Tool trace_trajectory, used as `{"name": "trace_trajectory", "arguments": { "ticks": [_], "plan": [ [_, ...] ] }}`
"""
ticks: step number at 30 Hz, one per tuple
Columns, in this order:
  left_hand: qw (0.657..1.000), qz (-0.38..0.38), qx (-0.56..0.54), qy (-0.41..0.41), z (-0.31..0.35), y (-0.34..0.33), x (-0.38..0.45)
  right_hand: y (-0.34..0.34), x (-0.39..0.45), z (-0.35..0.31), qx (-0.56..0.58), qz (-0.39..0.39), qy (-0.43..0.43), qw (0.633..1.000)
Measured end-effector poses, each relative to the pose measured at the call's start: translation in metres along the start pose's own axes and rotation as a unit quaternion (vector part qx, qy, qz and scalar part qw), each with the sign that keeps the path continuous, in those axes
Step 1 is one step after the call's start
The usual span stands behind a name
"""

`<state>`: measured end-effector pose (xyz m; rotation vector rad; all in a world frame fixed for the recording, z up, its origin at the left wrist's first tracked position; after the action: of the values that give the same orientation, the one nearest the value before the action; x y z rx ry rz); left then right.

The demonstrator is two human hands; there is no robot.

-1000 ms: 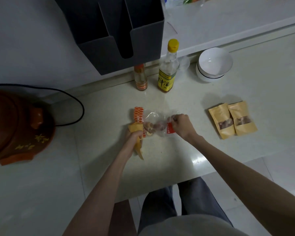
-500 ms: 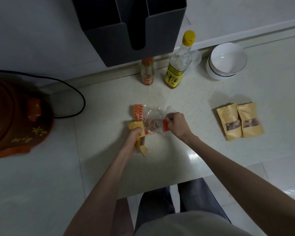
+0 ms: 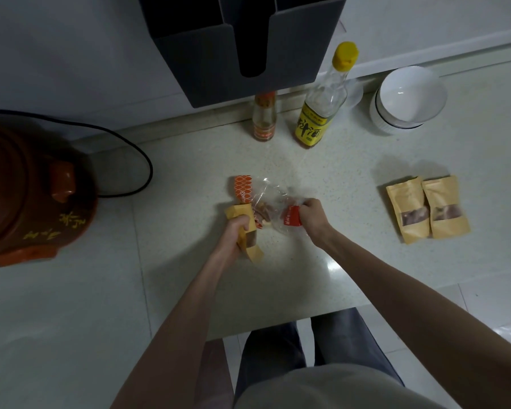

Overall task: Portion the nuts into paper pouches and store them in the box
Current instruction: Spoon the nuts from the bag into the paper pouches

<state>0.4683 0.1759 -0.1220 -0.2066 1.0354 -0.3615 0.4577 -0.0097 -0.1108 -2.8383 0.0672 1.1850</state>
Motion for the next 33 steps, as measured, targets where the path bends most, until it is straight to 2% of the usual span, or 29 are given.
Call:
{"name": "trace_trajectory", "arguments": {
  "ticks": [4,10,17,22,29,33],
  "plan": [
    [1.000,0.000,-0.015,-0.019,-0.001,-0.001,0.001,0.000,0.001,0.002,0.094,-0.001,0.002,0.996],
    [0.999,-0.024,0.006,-0.022,0.002,-0.002,-0.002,0.002,0.000,0.006,0.098,-0.042,0.006,0.994],
    [0.996,-0.020,-0.028,-0.081,0.002,-0.002,0.000,0.010,-0.003,0.007,0.148,-0.065,0.019,0.987],
    [0.996,-0.024,-0.011,-0.086,0.003,-0.003,0.000,0.020,-0.007,0.004,0.249,-0.093,0.009,0.964],
    [0.996,-0.010,-0.022,-0.086,0.005,-0.005,-0.006,0.043,-0.018,0.007,0.156,-0.015,0.004,0.988],
    [0.996,0.012,-0.044,-0.075,0.004,-0.008,-0.008,0.064,-0.033,0.008,0.155,-0.003,0.032,0.987]
  ]
}}
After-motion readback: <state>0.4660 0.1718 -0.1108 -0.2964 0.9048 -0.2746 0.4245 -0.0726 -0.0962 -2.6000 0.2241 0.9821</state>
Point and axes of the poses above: each hand's wrist, its own x-axis towards the middle knuckle, its own y-axis out of the back of the hand, z = x × y, the point moved 2 cm from there along x, towards the middle knuckle, and after that the axes turned 14 degrees about -z, right-handed, at the moved point
